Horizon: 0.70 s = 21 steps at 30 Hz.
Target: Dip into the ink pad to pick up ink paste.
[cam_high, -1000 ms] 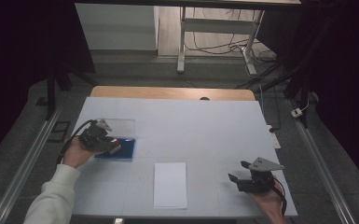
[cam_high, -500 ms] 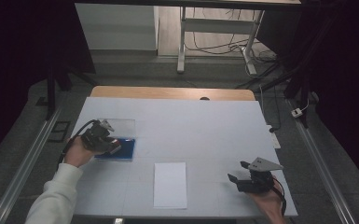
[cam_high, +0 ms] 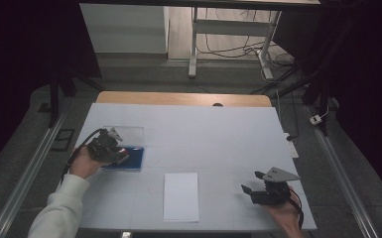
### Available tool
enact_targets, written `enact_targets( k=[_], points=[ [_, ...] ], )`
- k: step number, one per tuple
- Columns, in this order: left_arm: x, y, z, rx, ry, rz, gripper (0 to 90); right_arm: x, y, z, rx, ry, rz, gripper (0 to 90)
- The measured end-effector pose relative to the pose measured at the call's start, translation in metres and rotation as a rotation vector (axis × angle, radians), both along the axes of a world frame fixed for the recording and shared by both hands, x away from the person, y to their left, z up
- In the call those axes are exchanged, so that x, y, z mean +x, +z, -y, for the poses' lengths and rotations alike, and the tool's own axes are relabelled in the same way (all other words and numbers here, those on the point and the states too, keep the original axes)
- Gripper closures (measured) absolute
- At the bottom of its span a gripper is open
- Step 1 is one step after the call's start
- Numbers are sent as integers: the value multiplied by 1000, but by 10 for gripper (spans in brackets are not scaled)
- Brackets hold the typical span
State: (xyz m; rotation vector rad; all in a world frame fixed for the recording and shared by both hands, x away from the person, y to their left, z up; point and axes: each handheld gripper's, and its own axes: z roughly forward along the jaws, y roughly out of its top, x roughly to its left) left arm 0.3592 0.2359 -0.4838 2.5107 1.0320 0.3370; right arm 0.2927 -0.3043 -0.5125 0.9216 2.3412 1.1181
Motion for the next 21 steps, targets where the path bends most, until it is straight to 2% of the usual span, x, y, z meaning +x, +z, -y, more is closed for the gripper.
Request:
enact_targets(
  k=[8, 16, 19, 20, 21],
  points=[
    [-1, -1, -2, -20, 7, 5, 715, 0, 0, -1, 8, 2, 0, 253],
    [-1, -1, -2, -17, -1, 9, 714, 0, 1, -1, 6, 1, 1, 252],
    [-3, 4, -3, -30, 0, 16, 710, 0, 2, 0, 9, -4, 0, 252],
    [-4, 5, -3, -22, -3, 19, 709, 0, 2, 0, 9, -7, 1, 252],
    [-6, 7, -4, -46, -3, 19, 708, 0, 2, 0, 9, -7, 1, 252]
  ],
)
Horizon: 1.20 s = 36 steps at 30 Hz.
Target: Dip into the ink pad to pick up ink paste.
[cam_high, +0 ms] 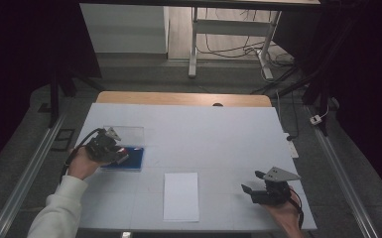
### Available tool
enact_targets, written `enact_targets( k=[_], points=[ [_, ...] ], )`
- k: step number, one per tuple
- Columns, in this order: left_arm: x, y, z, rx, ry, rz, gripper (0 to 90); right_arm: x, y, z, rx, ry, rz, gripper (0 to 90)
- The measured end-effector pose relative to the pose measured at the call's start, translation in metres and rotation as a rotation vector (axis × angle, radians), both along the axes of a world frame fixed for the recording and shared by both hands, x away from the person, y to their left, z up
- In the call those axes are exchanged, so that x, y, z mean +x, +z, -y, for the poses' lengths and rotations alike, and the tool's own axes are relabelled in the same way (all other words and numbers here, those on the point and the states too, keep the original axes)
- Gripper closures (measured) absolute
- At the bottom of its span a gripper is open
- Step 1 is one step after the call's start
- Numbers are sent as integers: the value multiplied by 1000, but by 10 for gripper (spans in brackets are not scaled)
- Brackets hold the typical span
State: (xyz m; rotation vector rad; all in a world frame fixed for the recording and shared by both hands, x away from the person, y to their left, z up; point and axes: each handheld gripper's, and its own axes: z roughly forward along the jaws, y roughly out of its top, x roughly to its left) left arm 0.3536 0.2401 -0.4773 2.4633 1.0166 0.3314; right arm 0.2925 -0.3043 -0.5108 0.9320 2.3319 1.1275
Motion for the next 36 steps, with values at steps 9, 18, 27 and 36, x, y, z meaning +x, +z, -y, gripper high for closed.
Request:
enact_targets(
  k=[9, 18, 27, 36],
  points=[
    [-9, 30, -9, -102, 18, 62, 708, 0, 1, 1, 4, 0, 0, 252],
    [-11, 39, -9, -109, 9, 64, 708, 0, 0, 2, 9, -4, 1, 252],
    [-5, 30, -5, -87, 14, 35, 708, 0, -1, 1, 9, -2, -2, 253],
    [2, 15, -3, -59, 20, -2, 708, 0, -1, 2, 7, -2, -3, 253]
  ],
)
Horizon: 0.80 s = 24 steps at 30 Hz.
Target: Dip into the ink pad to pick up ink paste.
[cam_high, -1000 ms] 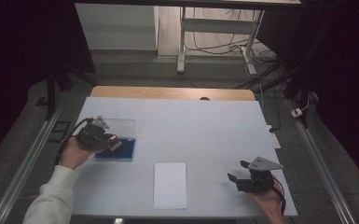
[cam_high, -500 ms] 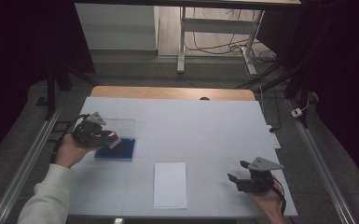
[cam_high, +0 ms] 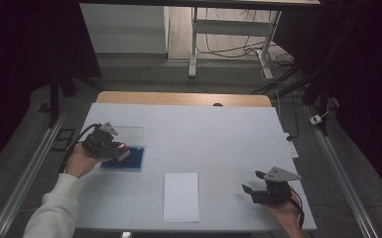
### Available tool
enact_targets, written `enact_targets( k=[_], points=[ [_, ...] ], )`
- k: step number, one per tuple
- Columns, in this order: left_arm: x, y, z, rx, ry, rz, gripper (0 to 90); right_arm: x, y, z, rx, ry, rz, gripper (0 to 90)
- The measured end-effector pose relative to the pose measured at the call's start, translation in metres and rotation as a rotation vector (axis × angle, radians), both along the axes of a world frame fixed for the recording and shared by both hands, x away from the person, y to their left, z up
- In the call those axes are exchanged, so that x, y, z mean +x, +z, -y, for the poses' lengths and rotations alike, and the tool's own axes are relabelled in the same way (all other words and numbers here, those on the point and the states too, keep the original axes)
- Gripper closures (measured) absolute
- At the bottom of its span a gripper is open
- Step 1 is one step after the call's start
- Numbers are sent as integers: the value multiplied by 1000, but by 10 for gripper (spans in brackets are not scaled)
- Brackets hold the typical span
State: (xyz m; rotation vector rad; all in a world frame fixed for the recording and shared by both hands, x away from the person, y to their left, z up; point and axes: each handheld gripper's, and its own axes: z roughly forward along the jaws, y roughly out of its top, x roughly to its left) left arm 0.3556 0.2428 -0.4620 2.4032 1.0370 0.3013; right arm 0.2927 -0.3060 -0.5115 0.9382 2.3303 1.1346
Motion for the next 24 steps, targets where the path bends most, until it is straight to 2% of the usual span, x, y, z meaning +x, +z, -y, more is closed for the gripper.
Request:
enact_targets(
  k=[24],
  points=[
    [7, -15, 4, 30, 6, -44, 708, 1, -1, 0, -6, 1, -5, 253]
  ],
)
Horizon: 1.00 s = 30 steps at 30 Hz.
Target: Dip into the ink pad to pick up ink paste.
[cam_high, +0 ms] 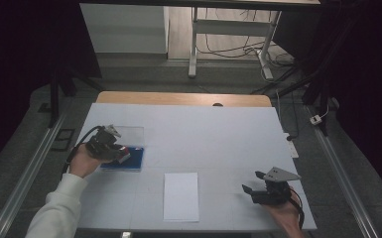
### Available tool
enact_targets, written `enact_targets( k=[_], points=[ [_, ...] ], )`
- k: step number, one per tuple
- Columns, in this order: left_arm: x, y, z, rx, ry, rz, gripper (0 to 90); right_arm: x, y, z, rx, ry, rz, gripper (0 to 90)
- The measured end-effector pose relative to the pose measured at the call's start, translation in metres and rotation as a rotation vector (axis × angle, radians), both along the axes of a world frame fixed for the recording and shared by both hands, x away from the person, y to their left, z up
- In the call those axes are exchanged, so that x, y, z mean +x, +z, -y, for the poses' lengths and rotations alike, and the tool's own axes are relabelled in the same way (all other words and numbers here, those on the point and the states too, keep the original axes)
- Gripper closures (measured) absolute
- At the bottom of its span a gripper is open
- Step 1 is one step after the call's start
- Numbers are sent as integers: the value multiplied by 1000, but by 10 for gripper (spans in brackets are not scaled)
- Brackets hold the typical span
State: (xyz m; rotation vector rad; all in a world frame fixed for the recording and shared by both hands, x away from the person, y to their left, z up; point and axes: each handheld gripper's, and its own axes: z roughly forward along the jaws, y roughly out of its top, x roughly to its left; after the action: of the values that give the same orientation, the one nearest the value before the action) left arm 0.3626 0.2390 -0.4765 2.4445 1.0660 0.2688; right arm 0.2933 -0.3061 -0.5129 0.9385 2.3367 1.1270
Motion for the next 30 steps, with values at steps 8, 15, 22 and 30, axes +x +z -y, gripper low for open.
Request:
enact_targets(
  k=[8, 15, 22, 30],
  points=[
    [1, -2, 0, 4, -1, -9, 708, 0, 0, 0, -4, 0, -1, 253],
    [2, -2, 0, 4, 2, -20, 710, 0, 0, 0, -3, 0, -1, 253],
    [3, -1, 4, 35, 5, -26, 711, -1, 1, 0, -3, -1, 2, 254],
    [4, -4, 8, 58, 8, -34, 714, -1, 1, -1, -6, 4, 3, 253]
  ],
)
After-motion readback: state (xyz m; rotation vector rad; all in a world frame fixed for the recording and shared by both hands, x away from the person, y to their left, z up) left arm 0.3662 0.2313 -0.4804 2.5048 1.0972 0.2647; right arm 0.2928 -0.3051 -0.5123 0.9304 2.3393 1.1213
